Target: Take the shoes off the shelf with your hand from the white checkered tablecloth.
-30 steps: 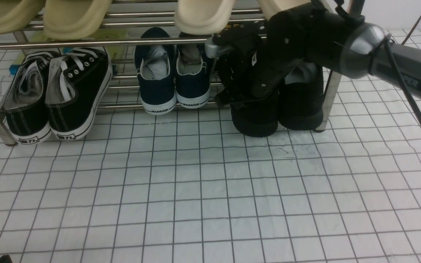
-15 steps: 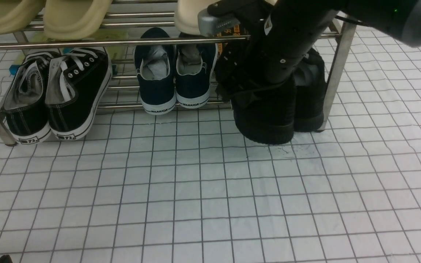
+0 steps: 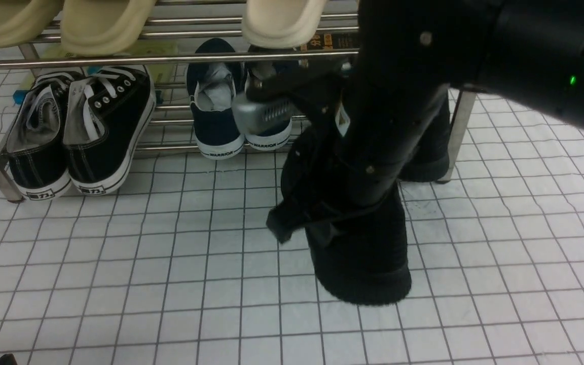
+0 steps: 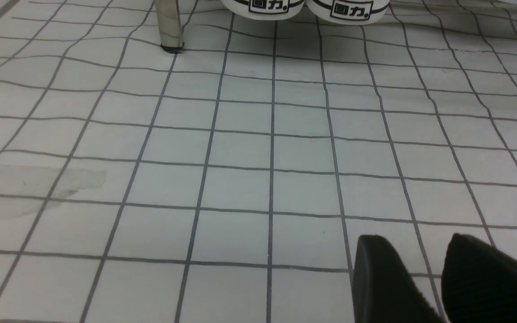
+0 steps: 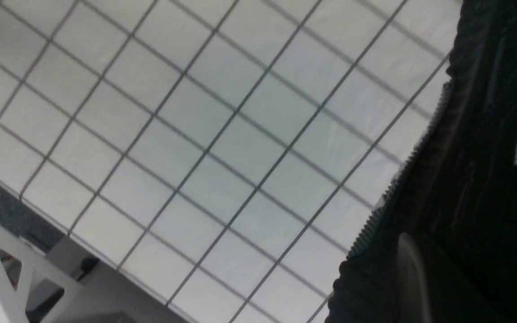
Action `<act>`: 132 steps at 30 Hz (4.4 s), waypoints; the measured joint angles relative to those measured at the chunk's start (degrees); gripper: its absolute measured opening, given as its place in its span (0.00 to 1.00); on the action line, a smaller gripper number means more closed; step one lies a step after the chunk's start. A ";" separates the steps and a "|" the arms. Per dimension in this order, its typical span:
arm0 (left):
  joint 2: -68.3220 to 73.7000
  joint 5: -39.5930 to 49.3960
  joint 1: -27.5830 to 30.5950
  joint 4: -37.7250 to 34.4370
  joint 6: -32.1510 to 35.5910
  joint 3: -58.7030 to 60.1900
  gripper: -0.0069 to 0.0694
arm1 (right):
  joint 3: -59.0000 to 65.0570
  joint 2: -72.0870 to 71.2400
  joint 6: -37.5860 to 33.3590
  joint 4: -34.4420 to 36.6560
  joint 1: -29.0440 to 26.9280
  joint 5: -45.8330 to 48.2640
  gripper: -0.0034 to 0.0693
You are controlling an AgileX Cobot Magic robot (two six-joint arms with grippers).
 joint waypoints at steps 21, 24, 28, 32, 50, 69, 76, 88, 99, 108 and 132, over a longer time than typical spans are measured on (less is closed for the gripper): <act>0.00 0.00 0.00 0.00 0.00 0.00 0.40 | 15.97 4.54 16.39 -15.40 1.02 -20.67 0.08; 0.00 0.00 0.00 0.00 0.00 0.00 0.40 | 15.97 6.87 16.62 -15.67 1.02 -21.48 0.15; 0.00 0.00 0.00 0.00 0.00 0.00 0.40 | 15.97 8.21 16.62 -15.45 1.02 -21.74 0.31; 0.00 0.00 0.00 0.00 0.00 0.00 0.40 | 13.82 7.76 15.42 -14.42 1.02 -17.74 0.55; 0.00 0.00 0.00 0.00 0.00 0.00 0.40 | -4.26 5.80 4.70 -17.07 -16.20 -13.92 0.19; 0.00 0.00 0.00 0.00 0.00 0.00 0.40 | -4.26 12.85 4.76 -20.23 -20.83 -28.76 0.79; 0.00 0.00 0.00 0.00 0.00 0.00 0.40 | -4.30 13.71 4.76 -20.78 -20.83 -29.35 0.79; 0.00 0.00 0.00 0.00 0.00 0.00 0.40 | -4.44 18.25 4.82 -20.75 -20.89 -28.26 0.33; 0.00 0.00 0.00 0.00 0.00 0.00 0.40 | -4.61 8.55 4.33 -15.60 -15.94 -9.60 0.08; 0.00 0.00 0.00 0.00 0.00 0.00 0.40 | 10.54 -3.23 7.22 -12.49 -14.37 -5.14 0.08; 0.00 0.00 0.00 0.00 0.00 0.00 0.40 | 26.60 0.75 13.83 -9.85 -14.37 -25.59 0.10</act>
